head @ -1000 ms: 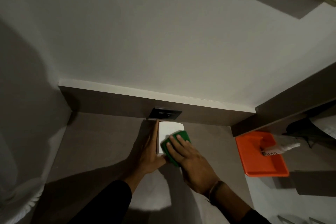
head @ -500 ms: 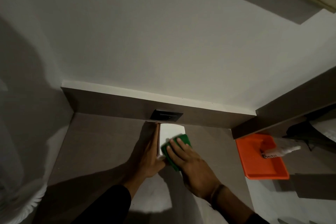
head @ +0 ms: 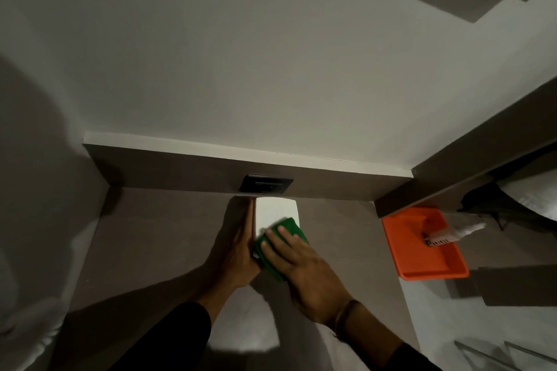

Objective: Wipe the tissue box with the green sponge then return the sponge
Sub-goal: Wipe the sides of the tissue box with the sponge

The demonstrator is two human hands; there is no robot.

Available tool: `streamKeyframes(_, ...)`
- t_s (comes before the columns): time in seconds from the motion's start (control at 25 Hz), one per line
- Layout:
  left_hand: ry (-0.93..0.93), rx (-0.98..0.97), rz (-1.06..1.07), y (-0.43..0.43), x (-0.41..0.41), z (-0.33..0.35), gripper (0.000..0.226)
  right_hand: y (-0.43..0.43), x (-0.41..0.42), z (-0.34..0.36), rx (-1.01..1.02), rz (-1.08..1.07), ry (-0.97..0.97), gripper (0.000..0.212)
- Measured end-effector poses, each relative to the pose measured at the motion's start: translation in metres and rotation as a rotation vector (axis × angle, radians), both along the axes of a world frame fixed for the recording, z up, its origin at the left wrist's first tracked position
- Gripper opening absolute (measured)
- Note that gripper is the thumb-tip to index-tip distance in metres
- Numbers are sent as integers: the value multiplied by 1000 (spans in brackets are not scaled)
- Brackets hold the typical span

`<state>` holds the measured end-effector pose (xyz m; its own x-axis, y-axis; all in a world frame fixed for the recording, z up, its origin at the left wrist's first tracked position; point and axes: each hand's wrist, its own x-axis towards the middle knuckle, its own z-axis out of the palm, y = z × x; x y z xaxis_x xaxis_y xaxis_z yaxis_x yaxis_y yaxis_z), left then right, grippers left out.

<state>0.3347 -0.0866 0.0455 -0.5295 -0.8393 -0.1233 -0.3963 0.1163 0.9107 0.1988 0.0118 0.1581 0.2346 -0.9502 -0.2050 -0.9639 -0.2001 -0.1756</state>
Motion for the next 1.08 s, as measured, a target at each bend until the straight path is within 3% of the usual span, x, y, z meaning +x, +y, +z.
streamKeyframes(0.12,71,9,-23,-5,2,7,108,13,-34,5,-2,-174,-51,72)
streamKeyframes(0.24,8,-138,-25,-9,12,15,123,-31,-43,6,19,-363,-129,74)
streamKeyframes(0.36,-38,-122,-11,-12,7,15,135,-89,-31,2,33,-347,-86,74)
streamKeyframes(0.44,-38,31,20,-4,1,6,126,-96,-12,-4,12,-210,8,75)
streamKeyframes(0.6,-129,235,6,6,5,-18,79,-25,19,-2,-11,30,5,74)
streamKeyframes(0.76,32,161,-2,-6,0,-14,108,12,-26,-1,-5,-112,-79,68)
streamKeyframes(0.92,86,123,33,-4,-4,-2,124,-48,-48,-2,-4,-257,-165,71)
streamKeyframes(1.08,64,93,10,-8,-5,2,131,-99,-26,-15,-42,-194,-55,74)
